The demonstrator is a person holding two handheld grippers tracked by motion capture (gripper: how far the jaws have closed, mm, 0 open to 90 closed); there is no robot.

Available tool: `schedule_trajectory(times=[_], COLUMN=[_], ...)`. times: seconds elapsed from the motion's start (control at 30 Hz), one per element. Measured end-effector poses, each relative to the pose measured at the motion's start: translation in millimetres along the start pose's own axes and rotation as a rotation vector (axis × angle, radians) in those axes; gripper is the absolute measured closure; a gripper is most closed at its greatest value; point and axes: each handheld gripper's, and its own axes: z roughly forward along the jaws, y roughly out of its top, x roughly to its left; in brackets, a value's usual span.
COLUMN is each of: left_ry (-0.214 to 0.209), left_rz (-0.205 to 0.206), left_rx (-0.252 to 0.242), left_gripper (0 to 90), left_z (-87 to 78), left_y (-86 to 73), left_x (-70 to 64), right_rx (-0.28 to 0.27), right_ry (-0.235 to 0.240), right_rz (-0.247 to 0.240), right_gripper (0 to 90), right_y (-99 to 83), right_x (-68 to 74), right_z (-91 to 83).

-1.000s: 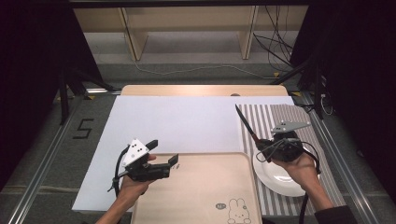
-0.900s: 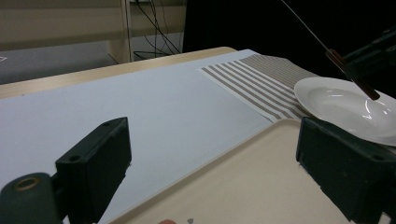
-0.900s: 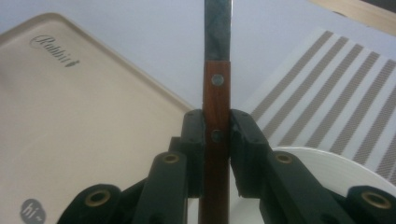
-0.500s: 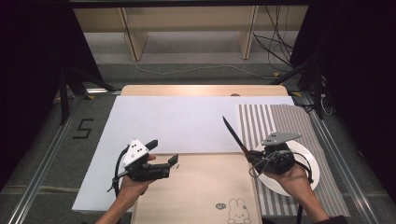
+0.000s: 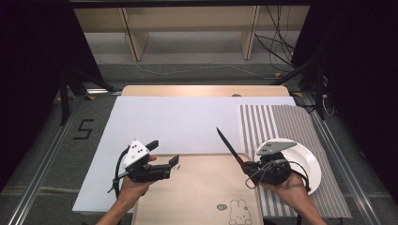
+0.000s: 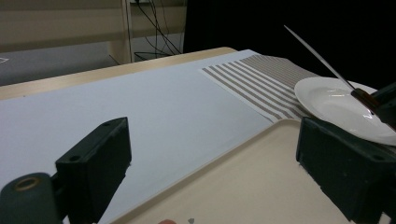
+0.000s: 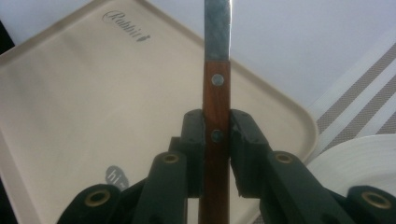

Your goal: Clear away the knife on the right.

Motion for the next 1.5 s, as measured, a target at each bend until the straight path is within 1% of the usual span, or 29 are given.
schedule_trajectory(times=[0.1,0.2,0.23,0.27,0.3,0.33,0.37,0.4,0.43,0.47,0.5,0.57,0.63,0.67,0.7,0.73,0.77,0.83,0.9,0.93,0.97,1.07,1.17,1.23,1.27,1.33,1.37,1.47,1.5], left_ry=[0.0,0.0,0.001,0.001,0.0,0.0,0.0,0.0,0.0,0.0,0.001,0.0,-0.001,-0.001,-0.001,-0.001,0.0,0.0,0.0,0.0,-0.001,-0.001,-0.001,-0.002,-0.002,-0.002,-0.001,0.0,0.0], left_rz=[0.003,0.003,0.002,0.002,0.004,0.004,0.004,0.004,0.003,0.003,0.004,0.008,0.008,0.007,0.006,0.006,0.006,0.008,0.005,0.006,0.008,0.008,0.009,0.009,0.008,0.008,0.007,0.007,0.009], left_rx=[0.001,-0.001,0.0,0.0,0.001,0.001,0.0,0.0,0.003,0.003,0.003,0.002,0.002,0.003,0.004,0.004,0.004,0.003,0.003,0.004,0.005,0.002,0.003,0.002,0.003,0.004,0.005,0.006,0.004], left_gripper=[10.2,10.2,10.2,10.2,10.2,10.2,10.2,10.2,10.2,10.2,10.2,10.2,10.2,10.2,10.2,10.2,10.2,10.2,10.2,10.2,10.2,10.2,10.2,10.2,10.2,10.2,10.2,10.2,10.2], left_z=[-0.2,-0.3,-0.1,-0.1,-0.1,-0.1,-0.1,-0.1,0.2,0.2,0.3,-0.1,-0.1,0.0,0.1,0.1,-0.1,-0.1,0.2,0.4,0.4,0.1,0.2,0.3,0.3,0.2,0.3,0.4,0.5], left_y=[0.0,0.0,-0.1,-0.1,-0.1,-0.1,-0.2,-0.2,-0.2,-0.2,-0.2,-0.2,-0.3,-0.4,-0.5,-0.5,-0.4,-0.4,-0.5,-0.6,-0.6,-0.4,-0.5,-0.5,-0.6,-0.6,-0.6,-0.6,-0.5], left_x=[-0.2,-0.3,-0.2,-0.2,-0.2,-0.2,-0.4,-0.4,-0.2,-0.2,-0.4,-0.6,-0.6,-0.6,-0.4,-0.4,-0.2,-0.3,-0.7,-0.7,-1.0,-1.1,-1.5,-1.6,-1.6,-1.4,-1.0,-1.0,-1.3], right_rx=[0.019,0.035,0.056,0.056,0.073,0.073,0.092,0.092,0.108,0.108,0.124,0.134,0.143,0.158,0.191,0.191,0.219,0.228,0.253,0.253,0.264,0.272,0.295,0.298,0.315,0.322,0.327,0.342,0.36], right_ry=[0.013,0.026,0.032,0.032,0.039,0.039,0.049,0.049,0.058,0.058,0.064,0.068,0.072,0.081,0.084,0.084,0.092,0.095,0.111,0.111,0.117,0.12,0.12,0.12,0.109,0.106,0.111,0.109,0.107], right_rz=[-0.011,-0.011,-0.018,-0.018,-0.025,-0.025,-0.025,-0.025,-0.033,-0.033,-0.034,-0.037,-0.032,-0.035,-0.03,-0.03,-0.023,-0.025,-0.015,-0.015,-0.016,-0.025,-0.017,-0.016,-0.022,-0.025,-0.018,-0.027,-0.035], right_gripper=[77.1,77.1,77.1,77.1,77.1,77.1,77.1,77.1,77.1,77.1,77.1,77.1,77.1,77.1,77.1,77.1,77.1,77.1,77.1,77.1,77.2,77.1,77.1,77.1,77.2,77.1,77.1,77.1,77.1], right_y=[-4.7,-6.9,-8.8,-8.8,-10.2,-10.2,-11.2,-11.2,-12.0,-12.0,-12.8,-13.6,-14.2,-15.2,-17.7,-17.7,-20.9,-21.9,-24.7,-24.7,-25.2,-25.9,-28.9,-29.5,-30.7,-30.8,-31.6,-32.5,-34.0], right_x=[7.5,9.9,12.8,12.8,15.3,15.3,17.5,17.5,19.8,19.8,21.9,23.1,23.7,24.3,26.6,26.6,28.0,28.4,32.3,32.3,35.2,37.2,37.8,37.8,38.9,39.4,39.9,41.3,43.3], right_z=[1.8,4.2,7.9,7.9,12.0,12.0,15.5,15.5,18.6,18.6,20.9,22.7,23.6,25.4,29.1,29.1,33.8,35.1,38.4,38.4,39.5,40.1,41.3,41.8,43.4,43.8,44.6,45.7,47.7])
